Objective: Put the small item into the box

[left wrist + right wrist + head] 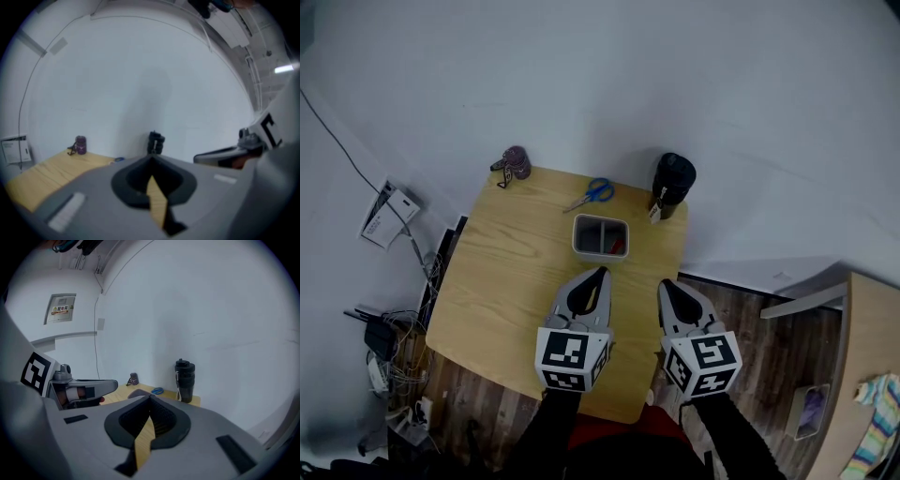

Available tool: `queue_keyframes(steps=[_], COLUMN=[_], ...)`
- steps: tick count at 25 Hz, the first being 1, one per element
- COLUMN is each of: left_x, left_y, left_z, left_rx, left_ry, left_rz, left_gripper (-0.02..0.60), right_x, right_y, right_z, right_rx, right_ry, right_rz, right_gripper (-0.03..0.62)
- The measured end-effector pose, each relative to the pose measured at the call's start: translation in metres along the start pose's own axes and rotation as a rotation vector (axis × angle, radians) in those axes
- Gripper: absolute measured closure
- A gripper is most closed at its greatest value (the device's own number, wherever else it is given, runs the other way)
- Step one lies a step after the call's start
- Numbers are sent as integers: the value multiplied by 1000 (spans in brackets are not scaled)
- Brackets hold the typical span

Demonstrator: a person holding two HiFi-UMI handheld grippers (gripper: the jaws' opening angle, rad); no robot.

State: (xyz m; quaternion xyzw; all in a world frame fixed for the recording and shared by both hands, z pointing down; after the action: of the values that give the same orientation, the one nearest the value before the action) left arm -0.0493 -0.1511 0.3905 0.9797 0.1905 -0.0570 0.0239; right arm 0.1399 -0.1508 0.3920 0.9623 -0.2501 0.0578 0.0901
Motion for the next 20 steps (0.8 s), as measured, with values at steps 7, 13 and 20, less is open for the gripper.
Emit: queue_keyframes(steps=[7, 13, 20], left_x=[21, 38, 60], left_y=[-34, -66, -102], left_z=[10, 16, 20], left_rx=[31, 49, 73], left_ry=[34, 44, 52], left_rz=[5, 38, 74], left_gripper=[580, 580, 580], right_x=[-5, -6, -10], right_y=[-34, -65, -100], right_z=[6, 13, 16], right_rx=[34, 67, 93], right_ry=[-6, -17, -16], right_rz=[38, 69, 103], right_gripper=[586, 586, 586])
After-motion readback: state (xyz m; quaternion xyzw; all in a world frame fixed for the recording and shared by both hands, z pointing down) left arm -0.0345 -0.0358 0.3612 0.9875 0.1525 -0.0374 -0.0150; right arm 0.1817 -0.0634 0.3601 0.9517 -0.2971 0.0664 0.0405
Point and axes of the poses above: the fingertips, and each gripper's own axes: y forward along the fingers, x to its right, z out of its top, the point moved 10 cm from there along -y, backward along the fingers, and after that the axes turned 14 degrees about x, right-handed, at the moved point
